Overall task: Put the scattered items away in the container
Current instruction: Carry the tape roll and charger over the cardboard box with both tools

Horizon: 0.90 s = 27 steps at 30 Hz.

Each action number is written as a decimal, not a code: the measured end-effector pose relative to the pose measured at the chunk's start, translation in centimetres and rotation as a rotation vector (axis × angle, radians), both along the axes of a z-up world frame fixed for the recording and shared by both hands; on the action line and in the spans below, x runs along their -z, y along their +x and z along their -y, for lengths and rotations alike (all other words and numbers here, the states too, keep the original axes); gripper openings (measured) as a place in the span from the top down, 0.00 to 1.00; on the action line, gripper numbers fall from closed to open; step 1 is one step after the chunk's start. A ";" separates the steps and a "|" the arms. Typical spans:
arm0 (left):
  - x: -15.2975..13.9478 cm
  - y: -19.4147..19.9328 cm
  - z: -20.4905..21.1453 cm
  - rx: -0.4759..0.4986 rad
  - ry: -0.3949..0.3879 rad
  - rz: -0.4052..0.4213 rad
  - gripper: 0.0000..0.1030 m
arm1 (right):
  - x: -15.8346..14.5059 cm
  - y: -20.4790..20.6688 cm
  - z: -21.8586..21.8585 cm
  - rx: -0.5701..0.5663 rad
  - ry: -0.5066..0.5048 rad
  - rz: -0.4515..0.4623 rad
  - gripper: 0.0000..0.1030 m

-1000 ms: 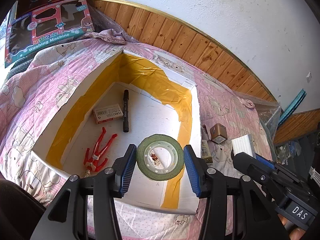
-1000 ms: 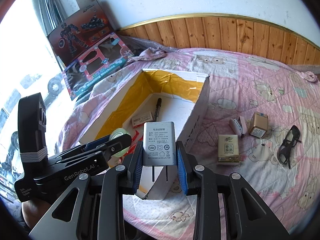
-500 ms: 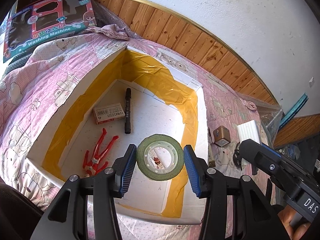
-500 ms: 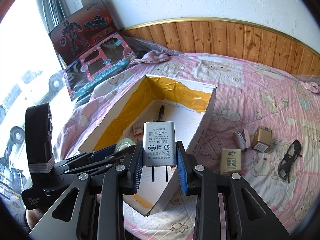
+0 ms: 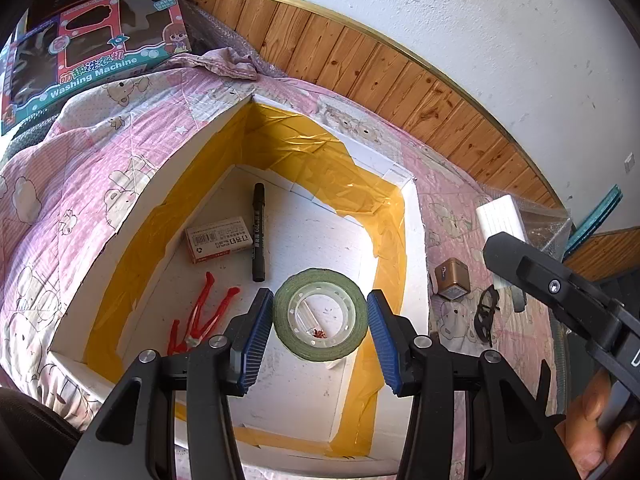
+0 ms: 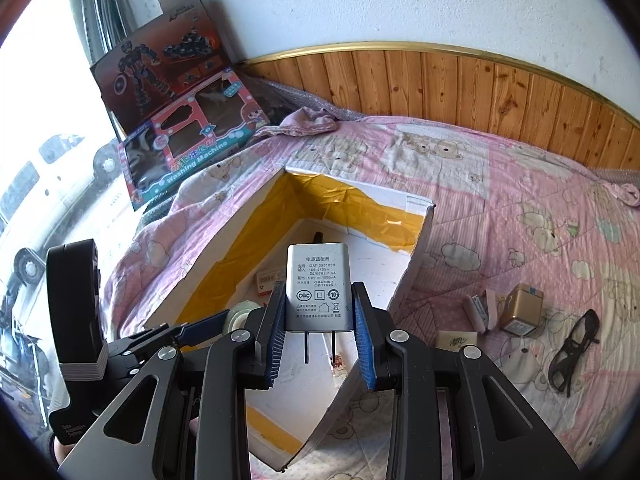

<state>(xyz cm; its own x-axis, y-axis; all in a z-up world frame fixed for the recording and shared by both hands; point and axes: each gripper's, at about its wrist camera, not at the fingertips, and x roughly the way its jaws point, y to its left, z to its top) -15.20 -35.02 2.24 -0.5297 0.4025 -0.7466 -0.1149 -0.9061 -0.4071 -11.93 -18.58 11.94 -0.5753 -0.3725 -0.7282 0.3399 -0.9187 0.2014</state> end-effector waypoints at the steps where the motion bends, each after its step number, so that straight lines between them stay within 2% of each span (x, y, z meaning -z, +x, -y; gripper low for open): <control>1: 0.1 -0.1 0.0 0.000 0.000 0.002 0.52 | 0.0 -0.2 0.0 -0.002 0.002 0.000 0.69; 13: 0.6 0.3 -0.2 0.011 -0.058 0.007 0.52 | 0.4 -2.4 1.1 -0.022 0.048 0.000 0.69; 27: 0.9 1.2 0.3 0.020 -0.024 0.018 0.52 | 2.7 -5.5 1.9 -0.041 0.104 0.043 0.69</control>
